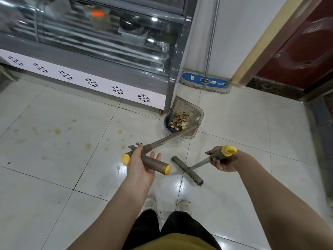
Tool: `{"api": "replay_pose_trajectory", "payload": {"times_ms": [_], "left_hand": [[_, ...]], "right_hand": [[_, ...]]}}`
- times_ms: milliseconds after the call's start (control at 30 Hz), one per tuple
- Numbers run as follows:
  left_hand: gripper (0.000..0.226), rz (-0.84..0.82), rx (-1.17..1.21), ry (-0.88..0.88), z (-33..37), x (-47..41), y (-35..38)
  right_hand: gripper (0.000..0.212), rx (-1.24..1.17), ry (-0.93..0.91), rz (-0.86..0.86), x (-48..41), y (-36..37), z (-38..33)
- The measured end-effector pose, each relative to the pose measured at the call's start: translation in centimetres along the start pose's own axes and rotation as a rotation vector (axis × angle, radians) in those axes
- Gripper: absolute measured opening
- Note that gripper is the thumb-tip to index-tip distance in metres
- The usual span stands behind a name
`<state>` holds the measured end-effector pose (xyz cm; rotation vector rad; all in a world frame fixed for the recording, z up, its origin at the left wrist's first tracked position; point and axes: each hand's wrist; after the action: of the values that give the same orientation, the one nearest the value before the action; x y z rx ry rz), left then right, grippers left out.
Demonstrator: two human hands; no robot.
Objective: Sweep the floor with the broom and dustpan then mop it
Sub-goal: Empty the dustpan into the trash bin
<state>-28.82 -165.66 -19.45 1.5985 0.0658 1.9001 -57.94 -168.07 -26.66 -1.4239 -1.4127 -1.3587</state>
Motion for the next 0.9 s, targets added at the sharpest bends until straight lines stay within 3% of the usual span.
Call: {"api": "replay_pose_trajectory", "payload": {"times_ms": [133,300,500,633,900], "left_hand": [[0.021,0.008,-0.001,0.010,0.0,-0.5,-0.4],[0.007,-0.007,-0.042,-0.021,0.0,-0.6,-0.6],[0.025,-0.012,-0.010,0.067,-0.1,-0.9,-1.6],[0.022,0.014,0.071,0.121,0.2,-1.2,-1.9],[0.014,-0.005,0.207,0.043,1.1,-1.6,-3.2]], "right_hand": [[0.008,0.004,0.004,0.023,0.0,-0.1,0.2],[0.008,-0.007,-0.005,0.044,0.0,-0.2,0.5],[0.009,-0.024,-0.024,0.064,-0.1,-0.1,0.4],[0.008,-0.030,-0.025,0.070,-0.3,-0.2,0.6],[0.009,-0.017,-0.010,0.079,-0.4,-0.2,1.0]]}}
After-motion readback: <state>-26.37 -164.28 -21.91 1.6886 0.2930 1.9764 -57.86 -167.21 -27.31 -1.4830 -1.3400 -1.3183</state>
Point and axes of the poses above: each hand's wrist, its own x-axis away from the middle knuckle, its own y-axis out of the palm, z = x × y, and after that the axes turned 6 degrees about x, right-handed
